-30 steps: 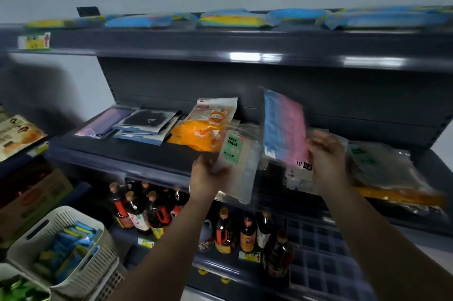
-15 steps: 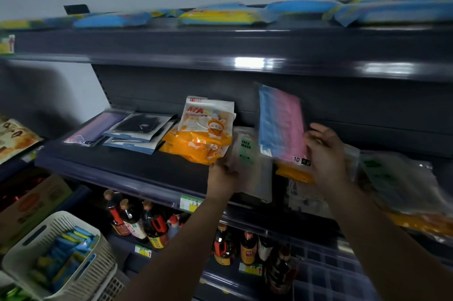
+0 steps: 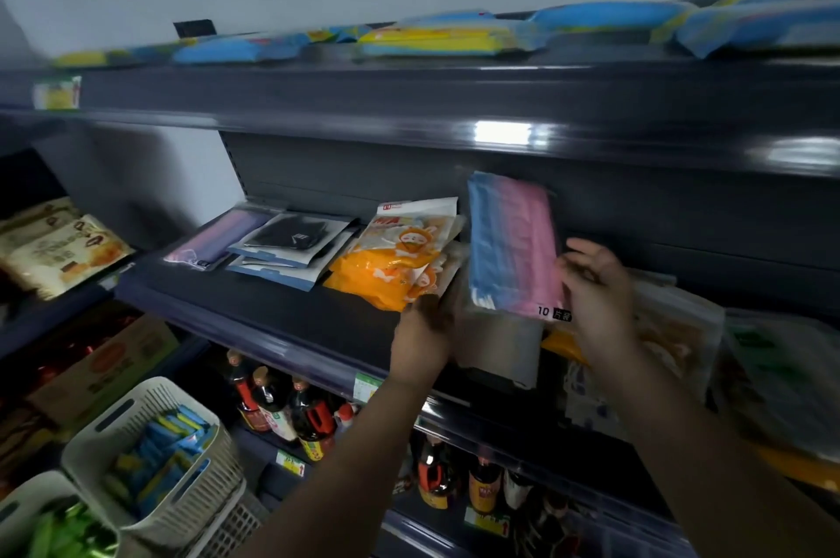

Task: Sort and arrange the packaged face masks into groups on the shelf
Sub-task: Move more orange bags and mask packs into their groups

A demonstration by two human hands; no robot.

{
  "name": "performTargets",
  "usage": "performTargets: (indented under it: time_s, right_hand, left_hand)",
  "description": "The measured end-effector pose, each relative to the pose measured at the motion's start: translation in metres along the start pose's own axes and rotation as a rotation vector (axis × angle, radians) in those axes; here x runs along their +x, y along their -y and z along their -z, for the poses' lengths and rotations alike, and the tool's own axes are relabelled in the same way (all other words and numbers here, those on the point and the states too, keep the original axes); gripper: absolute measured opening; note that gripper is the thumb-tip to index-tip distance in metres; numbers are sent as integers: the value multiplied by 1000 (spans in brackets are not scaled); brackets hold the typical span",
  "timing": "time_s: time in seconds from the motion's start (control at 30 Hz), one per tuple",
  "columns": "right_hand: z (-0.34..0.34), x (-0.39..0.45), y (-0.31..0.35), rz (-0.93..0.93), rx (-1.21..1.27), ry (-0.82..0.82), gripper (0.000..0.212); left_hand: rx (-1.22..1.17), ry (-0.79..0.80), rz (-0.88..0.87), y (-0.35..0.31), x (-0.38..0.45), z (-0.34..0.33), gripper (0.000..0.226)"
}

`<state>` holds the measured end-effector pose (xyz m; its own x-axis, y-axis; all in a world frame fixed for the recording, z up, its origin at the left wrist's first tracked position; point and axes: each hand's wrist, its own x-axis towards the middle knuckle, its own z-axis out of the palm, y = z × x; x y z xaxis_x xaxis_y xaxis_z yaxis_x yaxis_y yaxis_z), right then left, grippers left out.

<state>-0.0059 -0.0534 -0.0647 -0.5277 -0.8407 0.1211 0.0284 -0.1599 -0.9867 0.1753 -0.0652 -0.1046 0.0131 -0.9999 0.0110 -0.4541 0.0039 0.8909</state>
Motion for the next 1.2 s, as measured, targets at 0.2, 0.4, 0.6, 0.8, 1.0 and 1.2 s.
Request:
performTargets:
  time_s: [0.2, 0.4, 0.6, 0.8, 1.0, 1.2]
  right_hand:
    - [-60, -19, -2, 57, -36, 88, 30]
    - [-145, -51, -4, 85, -40, 189, 35]
    - [-241, -82, -10, -57, -14, 260, 37]
    - [-327, -112, -21, -70, -43, 294, 39]
    - [-386, -142, -44, -107, -45, 246, 39]
    - [-423, -151, -56, -114, -103, 300, 40]
  left_hand:
    - [-538, -18, 9, -18, -9, 74, 18]
    - [-553, -60, -66, 6, 6, 141, 39]
    - [-466, -214, -55, 55, 20, 222, 38]
    - [-407, -242, -83, 104, 37, 307, 28]
    - [-291, -248, -62, 148, 57, 362, 29]
    - [-289, -162, -34, 170, 76, 389, 42]
